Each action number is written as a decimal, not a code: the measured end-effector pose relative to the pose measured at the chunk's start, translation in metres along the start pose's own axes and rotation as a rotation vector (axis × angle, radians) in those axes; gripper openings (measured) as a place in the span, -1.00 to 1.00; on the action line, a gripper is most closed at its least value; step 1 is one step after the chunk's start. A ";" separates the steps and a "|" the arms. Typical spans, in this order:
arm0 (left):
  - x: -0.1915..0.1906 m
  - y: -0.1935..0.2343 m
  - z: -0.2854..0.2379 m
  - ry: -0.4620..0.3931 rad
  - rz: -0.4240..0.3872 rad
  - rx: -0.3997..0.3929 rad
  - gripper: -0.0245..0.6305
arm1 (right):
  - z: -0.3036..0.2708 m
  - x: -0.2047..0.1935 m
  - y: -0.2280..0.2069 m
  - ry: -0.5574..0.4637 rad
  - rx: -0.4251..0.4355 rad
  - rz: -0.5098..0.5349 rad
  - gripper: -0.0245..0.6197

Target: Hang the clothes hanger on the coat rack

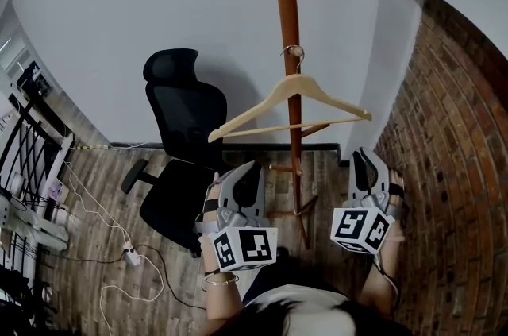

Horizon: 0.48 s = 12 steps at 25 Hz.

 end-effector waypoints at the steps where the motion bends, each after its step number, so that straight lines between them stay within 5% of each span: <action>1: 0.002 -0.001 0.002 -0.002 0.005 0.000 -0.85 | 0.002 -0.001 -0.001 0.001 -0.001 0.001 -0.70; 12: 0.004 -0.013 0.016 -0.004 0.005 -0.004 -0.89 | 0.017 -0.013 0.007 -0.036 0.000 -0.039 -0.79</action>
Point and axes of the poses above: the fingertips, and each gripper's own axes: z backward along the fingers, y to its left, x out of its top, the point moved 10 cm from there along z, backward along the fingers, and after that the axes turned 13 degrees about y, right-handed, at the moved point
